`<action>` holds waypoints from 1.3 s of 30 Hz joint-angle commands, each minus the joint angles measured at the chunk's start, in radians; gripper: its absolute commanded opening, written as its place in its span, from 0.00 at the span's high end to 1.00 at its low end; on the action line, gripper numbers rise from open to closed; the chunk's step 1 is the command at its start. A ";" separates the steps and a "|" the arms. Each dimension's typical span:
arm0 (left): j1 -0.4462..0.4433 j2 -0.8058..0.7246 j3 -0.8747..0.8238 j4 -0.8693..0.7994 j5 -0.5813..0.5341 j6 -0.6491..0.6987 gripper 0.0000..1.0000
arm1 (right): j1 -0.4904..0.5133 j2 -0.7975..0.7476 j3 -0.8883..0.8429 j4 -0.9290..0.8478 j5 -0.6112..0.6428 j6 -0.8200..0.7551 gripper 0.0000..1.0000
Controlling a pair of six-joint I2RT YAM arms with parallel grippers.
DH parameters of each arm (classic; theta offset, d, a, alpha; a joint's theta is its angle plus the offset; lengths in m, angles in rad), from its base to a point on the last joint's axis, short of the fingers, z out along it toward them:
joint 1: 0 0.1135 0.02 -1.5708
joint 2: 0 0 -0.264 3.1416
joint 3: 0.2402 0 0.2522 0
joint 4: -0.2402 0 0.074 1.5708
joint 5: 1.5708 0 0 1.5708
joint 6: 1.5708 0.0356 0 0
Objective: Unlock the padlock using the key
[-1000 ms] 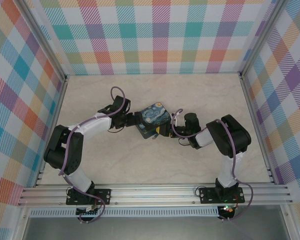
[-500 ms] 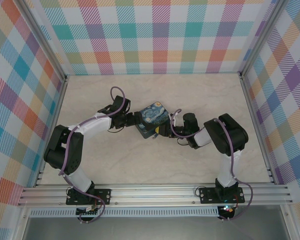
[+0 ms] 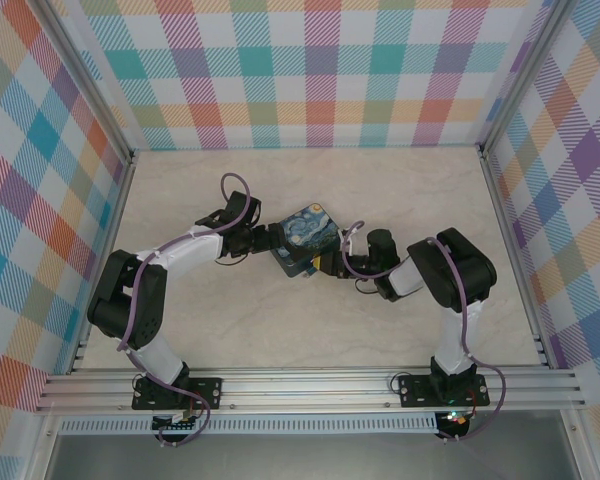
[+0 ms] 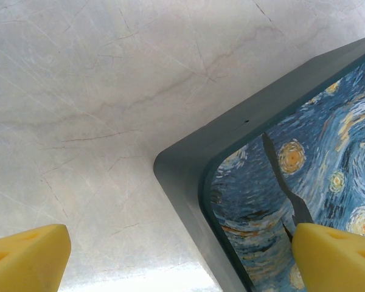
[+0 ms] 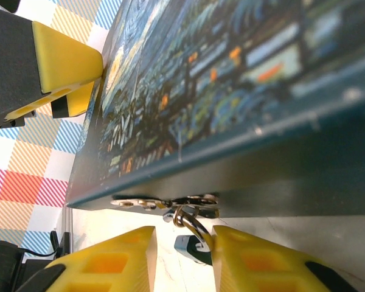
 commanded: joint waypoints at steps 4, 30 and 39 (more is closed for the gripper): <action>0.001 0.026 -0.041 -0.136 -0.034 0.013 0.07 | 0.010 -0.022 -0.013 0.026 -0.016 -0.015 0.81; -0.001 0.008 -0.058 -0.144 -0.054 0.027 0.06 | -0.023 -0.056 -0.067 0.099 0.096 0.132 1.00; 0.000 -0.003 -0.066 -0.140 -0.062 0.027 0.06 | -0.033 -0.131 -0.077 0.075 0.140 0.146 1.00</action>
